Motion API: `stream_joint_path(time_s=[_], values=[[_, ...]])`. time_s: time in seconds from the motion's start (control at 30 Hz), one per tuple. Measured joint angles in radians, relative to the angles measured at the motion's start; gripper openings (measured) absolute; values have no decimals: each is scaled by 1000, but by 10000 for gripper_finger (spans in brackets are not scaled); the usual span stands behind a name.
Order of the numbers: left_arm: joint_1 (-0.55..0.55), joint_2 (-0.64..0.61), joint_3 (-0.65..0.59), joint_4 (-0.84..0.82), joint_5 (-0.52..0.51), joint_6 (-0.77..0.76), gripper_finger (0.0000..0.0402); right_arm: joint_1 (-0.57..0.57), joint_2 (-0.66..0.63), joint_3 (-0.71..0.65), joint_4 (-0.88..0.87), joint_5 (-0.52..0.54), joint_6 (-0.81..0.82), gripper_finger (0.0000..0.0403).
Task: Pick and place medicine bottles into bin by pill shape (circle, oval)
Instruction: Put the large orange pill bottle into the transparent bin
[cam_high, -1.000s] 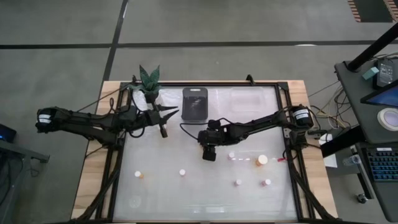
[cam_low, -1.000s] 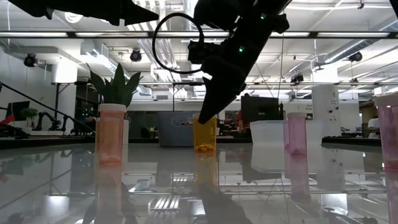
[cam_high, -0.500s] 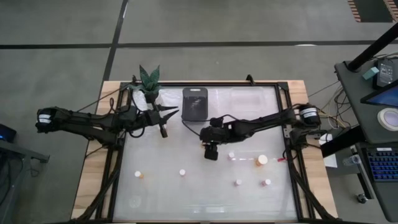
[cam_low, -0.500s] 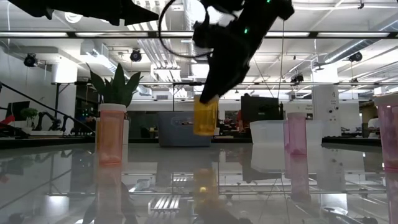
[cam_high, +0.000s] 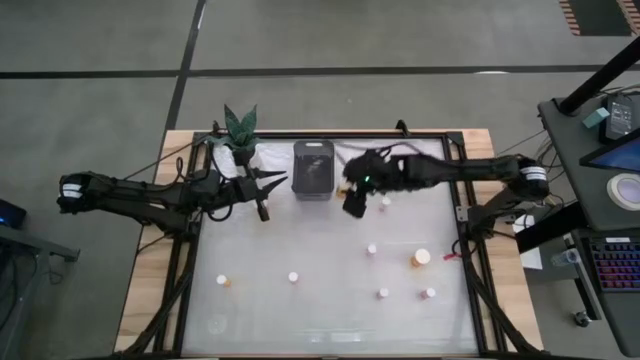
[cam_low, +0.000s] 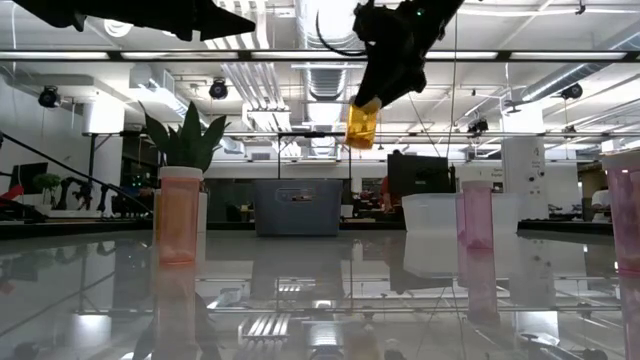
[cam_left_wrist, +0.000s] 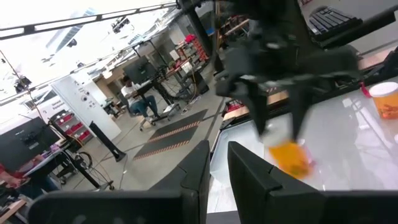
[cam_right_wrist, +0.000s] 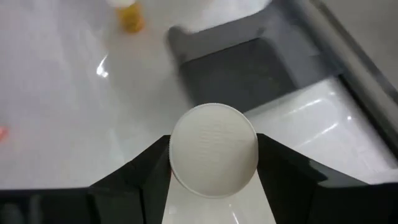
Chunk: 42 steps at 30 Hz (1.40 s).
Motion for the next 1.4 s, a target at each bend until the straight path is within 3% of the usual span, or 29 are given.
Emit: stream_joint_path(time_s=[0.67, 1.17, 1.4], values=[[0, 0, 0, -1, 0, 0, 42, -371, -44, -2, -91, 114, 104, 201], [0, 0, 0, -1, 0, 0, 42, -508, -60, -93, -98, 111, 110, 201], [0, 0, 0, -1, 0, 0, 42, -538, -60, -220, 35, 89, 138, 201]])
